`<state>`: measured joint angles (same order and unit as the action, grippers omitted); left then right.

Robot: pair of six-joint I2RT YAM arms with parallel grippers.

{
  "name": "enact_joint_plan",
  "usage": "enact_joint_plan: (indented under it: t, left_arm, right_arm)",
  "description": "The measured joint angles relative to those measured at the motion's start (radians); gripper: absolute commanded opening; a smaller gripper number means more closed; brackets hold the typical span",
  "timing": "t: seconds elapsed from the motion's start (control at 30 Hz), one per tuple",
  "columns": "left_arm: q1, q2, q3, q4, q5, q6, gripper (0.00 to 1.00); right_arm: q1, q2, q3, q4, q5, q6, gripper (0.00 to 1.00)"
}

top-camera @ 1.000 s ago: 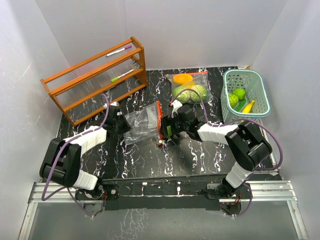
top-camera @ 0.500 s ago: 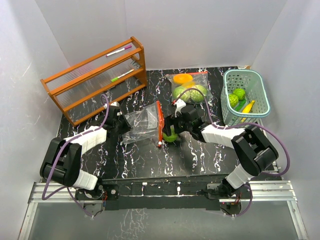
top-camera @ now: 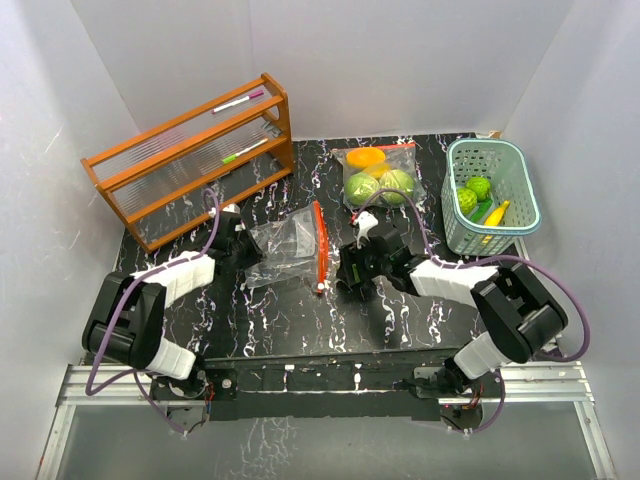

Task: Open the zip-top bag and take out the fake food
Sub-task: Pick up the fake fruit from the center of the board.

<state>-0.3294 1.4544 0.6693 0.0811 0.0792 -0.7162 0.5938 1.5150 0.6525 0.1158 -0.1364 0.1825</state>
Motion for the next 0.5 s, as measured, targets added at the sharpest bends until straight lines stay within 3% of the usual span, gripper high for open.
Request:
enact_joint_plan:
  t: [0.27, 0.5]
  left_arm:
    - [0.0, 0.014, 0.0, 0.002, 0.009, -0.001, 0.0]
    - [0.0, 0.026, 0.0, 0.023, 0.016, -0.002, 0.0]
  right_arm:
    - [-0.01, -0.096, 0.011, -0.045, 0.042, -0.003, 0.56]
    - [-0.195, -0.101, 0.294, -0.191, 0.075, -0.035, 0.56]
